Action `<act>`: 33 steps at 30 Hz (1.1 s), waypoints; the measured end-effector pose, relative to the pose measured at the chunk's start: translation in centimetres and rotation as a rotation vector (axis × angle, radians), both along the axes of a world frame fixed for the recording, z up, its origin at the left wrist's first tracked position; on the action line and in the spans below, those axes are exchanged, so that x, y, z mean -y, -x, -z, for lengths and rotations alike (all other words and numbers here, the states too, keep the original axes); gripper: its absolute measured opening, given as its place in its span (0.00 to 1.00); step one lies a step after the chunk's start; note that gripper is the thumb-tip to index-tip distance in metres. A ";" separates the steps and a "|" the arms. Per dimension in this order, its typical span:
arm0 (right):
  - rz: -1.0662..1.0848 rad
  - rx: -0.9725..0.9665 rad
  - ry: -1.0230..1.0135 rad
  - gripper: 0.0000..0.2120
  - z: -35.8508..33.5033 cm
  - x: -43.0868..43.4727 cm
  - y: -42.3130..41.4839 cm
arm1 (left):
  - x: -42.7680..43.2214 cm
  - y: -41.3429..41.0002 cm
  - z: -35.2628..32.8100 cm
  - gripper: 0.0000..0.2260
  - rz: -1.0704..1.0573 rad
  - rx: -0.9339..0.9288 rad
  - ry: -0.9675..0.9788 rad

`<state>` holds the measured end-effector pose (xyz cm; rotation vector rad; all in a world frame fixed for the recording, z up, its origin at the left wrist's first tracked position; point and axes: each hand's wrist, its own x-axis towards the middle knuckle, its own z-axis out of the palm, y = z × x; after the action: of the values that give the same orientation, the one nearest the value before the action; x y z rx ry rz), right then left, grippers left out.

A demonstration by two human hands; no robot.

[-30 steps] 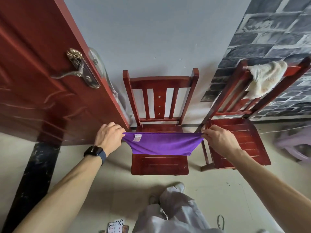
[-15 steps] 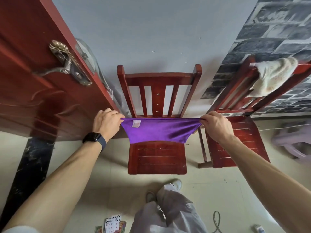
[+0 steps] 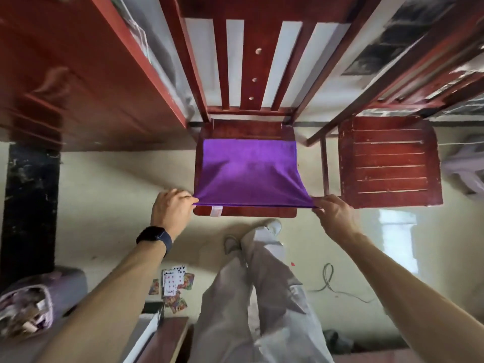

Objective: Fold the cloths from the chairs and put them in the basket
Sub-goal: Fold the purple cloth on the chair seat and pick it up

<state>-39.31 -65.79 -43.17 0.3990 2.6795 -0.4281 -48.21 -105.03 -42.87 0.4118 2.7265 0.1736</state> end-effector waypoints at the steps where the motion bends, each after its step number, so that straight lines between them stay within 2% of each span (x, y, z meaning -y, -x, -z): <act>1: 0.017 0.028 0.017 0.05 1.7 0.2 -1.1 | 0.1 -1.1 1.5 0.10 -0.015 0.039 0.004; 4: 0.090 0.096 0.080 0.05 5.8 0.9 -3.9 | 0.7 -3.5 5.3 0.10 -0.049 0.141 0.016; 6: 0.173 0.104 0.163 0.04 7.5 1.1 -4.8 | 1.0 -4.2 7.0 0.09 -0.175 0.237 -0.055; 11: 0.643 0.161 0.476 0.07 9.3 0.7 -2.2 | 1.5 -1.4 9.6 0.08 -0.740 0.682 -0.533; 15: 0.954 0.120 0.804 0.04 11.0 -0.8 2.6 | 1.1 3.6 11.5 0.08 -0.952 0.761 -0.802; 18: 1.006 0.086 0.905 0.03 13.5 -1.4 6.2 | -0.3 7.1 14.1 0.07 -1.051 0.775 -0.959; 20: 1.001 0.056 0.877 0.04 15.8 -1.4 8.3 | -1.3 8.9 16.2 0.09 -1.119 0.702 -0.971; 22: 0.956 0.030 0.748 0.05 17.9 -1.1 9.8 | -2.1 10.0 18.4 0.11 -1.170 0.618 -0.936; 25: 0.892 -0.033 0.574 0.08 20.0 -0.6 11.0 | -3.0 10.7 21.0 0.09 -1.223 0.511 -0.865; 30: 0.832 -0.091 0.462 0.12 21.4 0.1 12.4 | -3.1 11.1 22.9 0.12 -1.178 0.389 -0.765; 33: 0.805 -0.088 0.411 0.13 21.9 0.3 12.8 | -3.2 11.2 23.4 0.08 -1.167 0.361 -0.734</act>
<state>-52.06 -66.11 -65.12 1.3385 2.3071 -1.2097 -59.38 -101.85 -66.23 -0.9815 2.1009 1.3773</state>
